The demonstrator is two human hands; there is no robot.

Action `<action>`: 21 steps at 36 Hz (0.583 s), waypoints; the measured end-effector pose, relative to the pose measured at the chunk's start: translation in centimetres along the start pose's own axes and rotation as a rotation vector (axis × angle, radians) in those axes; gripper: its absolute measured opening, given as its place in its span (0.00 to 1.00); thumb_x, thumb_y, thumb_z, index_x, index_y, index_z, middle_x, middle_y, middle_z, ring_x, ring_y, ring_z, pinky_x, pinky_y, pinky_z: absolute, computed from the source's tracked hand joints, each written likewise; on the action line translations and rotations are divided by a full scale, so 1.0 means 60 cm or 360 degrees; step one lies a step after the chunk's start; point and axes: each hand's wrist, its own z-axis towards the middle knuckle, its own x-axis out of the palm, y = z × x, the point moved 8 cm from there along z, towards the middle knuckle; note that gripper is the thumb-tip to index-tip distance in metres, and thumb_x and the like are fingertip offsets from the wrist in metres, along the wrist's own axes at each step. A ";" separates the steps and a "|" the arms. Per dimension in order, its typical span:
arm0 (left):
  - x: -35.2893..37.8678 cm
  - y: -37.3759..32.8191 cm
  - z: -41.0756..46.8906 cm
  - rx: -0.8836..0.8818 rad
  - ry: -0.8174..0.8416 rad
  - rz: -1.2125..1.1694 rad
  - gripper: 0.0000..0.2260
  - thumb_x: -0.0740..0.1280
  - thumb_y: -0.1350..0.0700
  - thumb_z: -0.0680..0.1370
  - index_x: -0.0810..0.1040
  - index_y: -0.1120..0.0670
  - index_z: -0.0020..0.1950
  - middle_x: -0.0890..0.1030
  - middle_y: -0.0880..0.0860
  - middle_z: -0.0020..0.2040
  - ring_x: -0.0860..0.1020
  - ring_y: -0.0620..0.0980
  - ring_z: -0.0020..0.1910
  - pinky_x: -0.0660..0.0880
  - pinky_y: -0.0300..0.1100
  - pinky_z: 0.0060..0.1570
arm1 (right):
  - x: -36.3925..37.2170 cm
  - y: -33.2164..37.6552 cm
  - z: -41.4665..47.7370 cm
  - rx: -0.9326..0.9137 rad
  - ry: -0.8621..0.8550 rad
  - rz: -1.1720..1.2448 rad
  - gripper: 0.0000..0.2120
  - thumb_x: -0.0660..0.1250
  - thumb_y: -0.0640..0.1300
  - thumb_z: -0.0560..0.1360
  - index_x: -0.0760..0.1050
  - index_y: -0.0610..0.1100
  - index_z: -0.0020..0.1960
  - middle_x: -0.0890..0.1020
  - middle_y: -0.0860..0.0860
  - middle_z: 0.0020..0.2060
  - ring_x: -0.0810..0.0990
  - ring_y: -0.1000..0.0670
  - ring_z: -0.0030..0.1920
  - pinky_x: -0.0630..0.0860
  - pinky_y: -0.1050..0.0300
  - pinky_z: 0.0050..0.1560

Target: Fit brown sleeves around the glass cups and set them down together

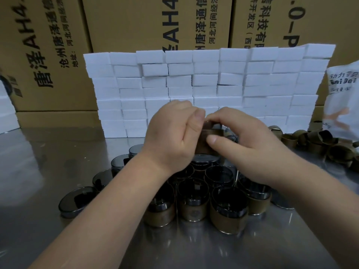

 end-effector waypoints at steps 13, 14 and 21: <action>0.024 0.100 -0.017 -0.0783 0.0238 0.0143 0.23 0.49 0.43 0.81 0.62 0.50 0.74 0.66 0.50 0.71 0.62 0.48 0.70 0.58 0.43 0.67 | -0.042 -0.083 0.057 0.0324 0.0073 -0.0313 0.07 0.72 0.49 0.69 0.76 0.57 0.34 0.80 0.58 0.35 0.77 0.61 0.35 0.72 0.60 0.35; 0.037 0.116 -0.024 -0.0841 0.0394 0.0284 0.23 0.50 0.44 0.81 0.61 0.50 0.74 0.65 0.51 0.72 0.61 0.50 0.71 0.57 0.45 0.68 | -0.044 -0.106 0.067 0.0389 0.0062 -0.0350 0.07 0.72 0.48 0.69 0.76 0.55 0.35 0.79 0.56 0.33 0.75 0.59 0.30 0.70 0.61 0.30; 0.127 0.177 -0.127 -0.1006 0.1481 0.0825 0.28 0.47 0.38 0.79 0.48 0.46 0.77 0.46 0.55 0.78 0.45 0.55 0.76 0.47 0.57 0.73 | -0.026 -0.240 0.097 0.0661 0.0211 -0.0710 0.11 0.73 0.47 0.70 0.74 0.50 0.32 0.75 0.54 0.28 0.71 0.56 0.31 0.63 0.62 0.29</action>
